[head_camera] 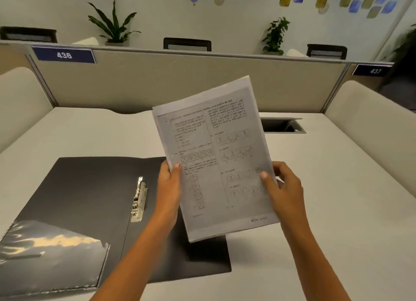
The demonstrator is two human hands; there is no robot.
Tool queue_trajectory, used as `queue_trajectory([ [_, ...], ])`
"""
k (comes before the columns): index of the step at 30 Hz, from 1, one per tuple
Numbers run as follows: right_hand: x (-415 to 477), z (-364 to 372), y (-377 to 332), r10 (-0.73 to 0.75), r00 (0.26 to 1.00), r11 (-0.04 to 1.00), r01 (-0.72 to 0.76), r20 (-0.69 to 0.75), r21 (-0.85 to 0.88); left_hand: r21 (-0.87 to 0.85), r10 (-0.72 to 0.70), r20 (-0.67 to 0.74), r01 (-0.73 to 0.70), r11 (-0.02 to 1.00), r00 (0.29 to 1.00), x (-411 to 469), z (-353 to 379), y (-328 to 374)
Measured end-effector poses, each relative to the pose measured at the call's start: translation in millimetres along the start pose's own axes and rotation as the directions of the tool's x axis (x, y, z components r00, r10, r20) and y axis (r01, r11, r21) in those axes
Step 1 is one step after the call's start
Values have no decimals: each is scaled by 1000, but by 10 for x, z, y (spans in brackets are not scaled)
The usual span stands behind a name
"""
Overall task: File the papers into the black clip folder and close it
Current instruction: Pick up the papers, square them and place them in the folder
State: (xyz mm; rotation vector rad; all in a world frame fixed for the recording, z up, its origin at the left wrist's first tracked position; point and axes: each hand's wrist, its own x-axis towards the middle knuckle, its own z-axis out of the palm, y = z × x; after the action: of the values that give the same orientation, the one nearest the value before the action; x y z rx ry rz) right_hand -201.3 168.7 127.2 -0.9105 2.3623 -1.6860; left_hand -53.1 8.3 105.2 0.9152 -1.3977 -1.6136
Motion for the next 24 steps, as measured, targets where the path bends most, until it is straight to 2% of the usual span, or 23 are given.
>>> queue_trajectory([
  [4,-124,428,-32,-3,1000,990,5,-10,138,54,212,-146,-206,977,966,-52,-110,190],
  [10,-263,761,-27,51,998,910,-65,46,410,144,418,-211,-395,908,884,-131,-285,179],
  [15,-401,887,63,73,995,914,-92,63,394,129,384,-227,-363,923,895,-230,-389,-4],
  [21,-427,886,3,15,1000,895,-19,12,445,102,383,-271,-369,924,883,-241,-437,-10],
  [24,-471,933,69,60,998,900,-66,27,430,138,384,-274,-359,923,882,-261,-439,-94],
])
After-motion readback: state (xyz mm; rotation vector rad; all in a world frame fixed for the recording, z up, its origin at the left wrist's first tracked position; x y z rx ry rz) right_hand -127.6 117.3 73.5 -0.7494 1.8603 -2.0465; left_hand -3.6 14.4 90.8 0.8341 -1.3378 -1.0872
